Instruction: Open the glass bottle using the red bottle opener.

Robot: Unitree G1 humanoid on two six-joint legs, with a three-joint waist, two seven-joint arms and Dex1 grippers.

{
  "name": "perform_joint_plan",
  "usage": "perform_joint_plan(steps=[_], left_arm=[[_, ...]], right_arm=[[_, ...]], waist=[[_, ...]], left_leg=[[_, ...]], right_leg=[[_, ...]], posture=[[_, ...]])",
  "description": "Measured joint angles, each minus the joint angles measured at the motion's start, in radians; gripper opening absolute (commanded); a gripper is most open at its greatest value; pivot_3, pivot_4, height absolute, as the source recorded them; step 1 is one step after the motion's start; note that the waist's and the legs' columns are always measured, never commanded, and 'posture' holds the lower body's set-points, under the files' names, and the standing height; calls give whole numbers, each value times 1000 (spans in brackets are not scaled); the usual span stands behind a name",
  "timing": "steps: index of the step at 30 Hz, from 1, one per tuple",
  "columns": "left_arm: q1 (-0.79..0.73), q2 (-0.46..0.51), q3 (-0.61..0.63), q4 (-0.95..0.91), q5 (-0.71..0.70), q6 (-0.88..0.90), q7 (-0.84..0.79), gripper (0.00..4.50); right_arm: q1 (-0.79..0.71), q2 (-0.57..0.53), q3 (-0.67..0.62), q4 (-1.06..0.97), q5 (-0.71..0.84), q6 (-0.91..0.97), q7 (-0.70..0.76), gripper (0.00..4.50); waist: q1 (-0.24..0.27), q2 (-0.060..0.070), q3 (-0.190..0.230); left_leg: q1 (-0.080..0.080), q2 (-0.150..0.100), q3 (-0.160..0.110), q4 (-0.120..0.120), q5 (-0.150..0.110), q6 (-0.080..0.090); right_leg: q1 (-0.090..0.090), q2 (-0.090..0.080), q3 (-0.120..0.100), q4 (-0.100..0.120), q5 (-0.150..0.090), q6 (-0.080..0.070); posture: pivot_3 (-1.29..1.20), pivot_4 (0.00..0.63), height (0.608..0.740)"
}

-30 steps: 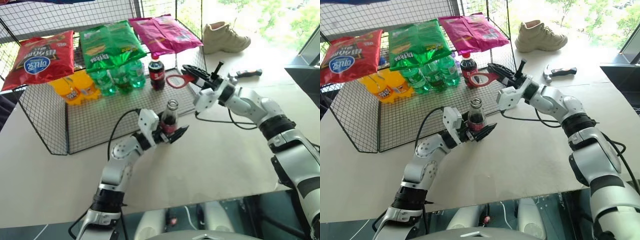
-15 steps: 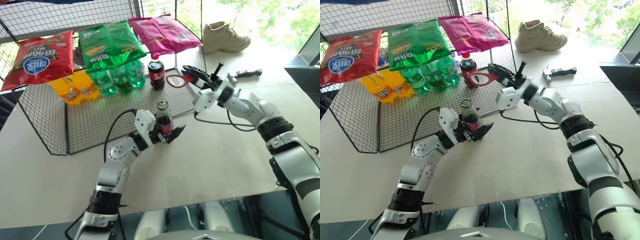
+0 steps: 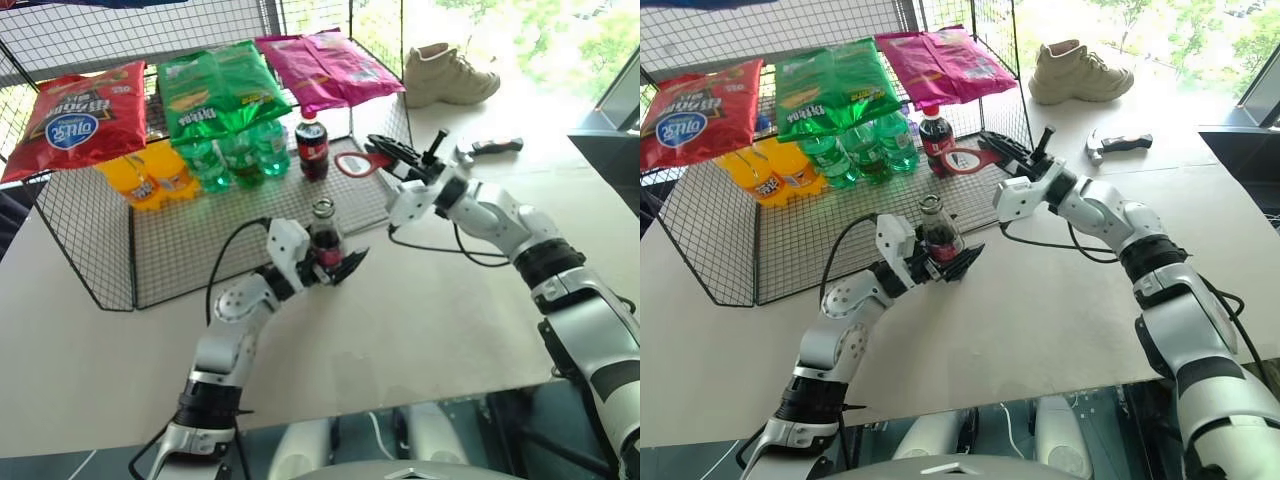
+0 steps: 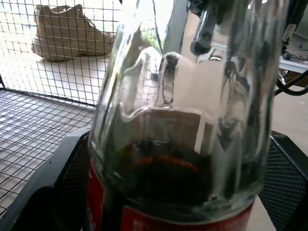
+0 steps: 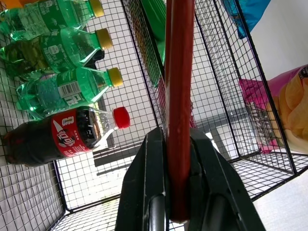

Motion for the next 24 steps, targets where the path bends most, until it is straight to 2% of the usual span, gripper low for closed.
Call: perform_joint_plan(steps=[11, 24], left_arm=[[2, 0, 7, 0, 0, -1, 4, 4454], [86, 40, 17, -48, -6, -1, -5, 4454]], right_arm=[[0, 1, 0, 0, 7, 5, 0, 0], [29, 13, -6, 0, 47, 16, 33, 0]], waist=[[0, 0, 0], [-1, 0, 0]], left_leg=[[0, 0, 0, 0, 0, 0], [0, 0, 1, 0, 0, 0]], right_leg=[[0, 0, 0, 0, 0, 0], [0, 0, 1, 1, 0, 0]], posture=[[0, 150, 740], [0, 150, 740]])
